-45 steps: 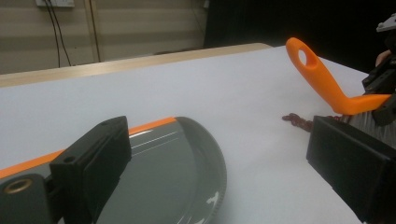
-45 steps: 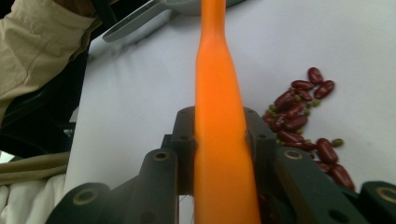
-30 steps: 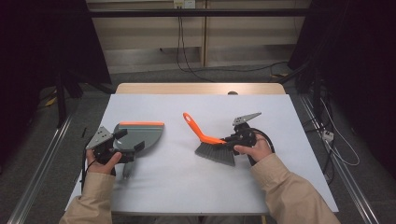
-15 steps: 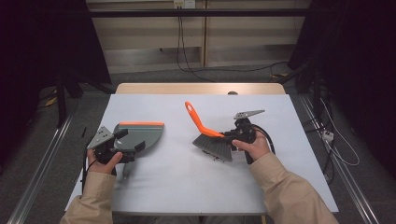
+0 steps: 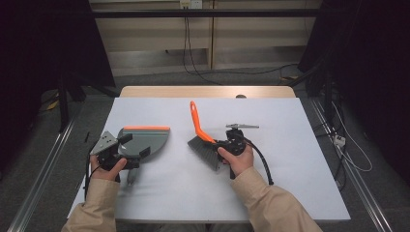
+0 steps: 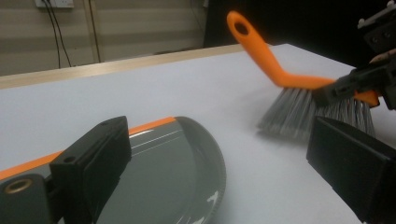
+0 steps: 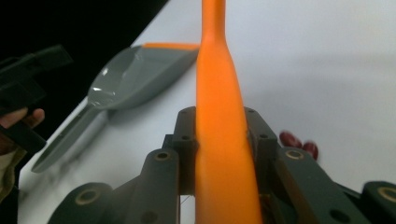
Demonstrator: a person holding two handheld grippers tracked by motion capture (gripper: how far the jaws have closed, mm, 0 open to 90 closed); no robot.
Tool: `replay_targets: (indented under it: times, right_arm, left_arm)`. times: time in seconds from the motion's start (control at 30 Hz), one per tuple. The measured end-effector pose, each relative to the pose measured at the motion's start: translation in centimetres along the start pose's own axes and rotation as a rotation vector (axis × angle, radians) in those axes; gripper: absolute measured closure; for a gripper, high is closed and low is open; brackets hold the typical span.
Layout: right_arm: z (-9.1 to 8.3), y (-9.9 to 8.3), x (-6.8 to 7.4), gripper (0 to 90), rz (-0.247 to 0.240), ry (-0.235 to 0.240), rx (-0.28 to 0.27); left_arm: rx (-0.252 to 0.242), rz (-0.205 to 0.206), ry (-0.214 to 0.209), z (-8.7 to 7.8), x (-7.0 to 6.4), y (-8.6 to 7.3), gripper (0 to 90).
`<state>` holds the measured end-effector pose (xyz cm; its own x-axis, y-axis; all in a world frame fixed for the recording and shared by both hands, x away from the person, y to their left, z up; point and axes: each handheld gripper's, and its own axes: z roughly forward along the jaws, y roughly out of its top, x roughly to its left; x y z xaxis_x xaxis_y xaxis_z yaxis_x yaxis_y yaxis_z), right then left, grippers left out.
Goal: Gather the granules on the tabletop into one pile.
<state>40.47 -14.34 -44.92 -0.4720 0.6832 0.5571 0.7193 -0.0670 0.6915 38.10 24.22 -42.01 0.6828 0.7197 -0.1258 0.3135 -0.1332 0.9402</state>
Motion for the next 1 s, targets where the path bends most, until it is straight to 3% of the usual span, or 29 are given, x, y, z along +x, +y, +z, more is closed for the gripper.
replay_targets:
  times: [0.17,0.33,0.7,1.0]
  right_arm:
    - [-0.8,-0.8,-0.7,71.0,0.049,-0.092,-0.002]
    - [-2.0,-1.4,-1.1,70.8,0.080,-0.149,-0.022]
    - [-3.4,-2.0,-1.5,70.6,0.101,-0.209,-0.042]
    - [-4.3,-2.2,-1.9,70.5,0.119,-0.230,-0.050]
  left_arm:
    - [0.001,0.002,0.001,0.0,0.1,0.0,6.2]
    - [0.000,0.003,-0.001,0.1,-0.1,0.0,6.2]
    - [-0.006,0.002,0.000,-0.1,-0.2,0.1,6.3]
    - [-0.005,0.004,-0.001,-0.1,-0.2,0.1,6.2]
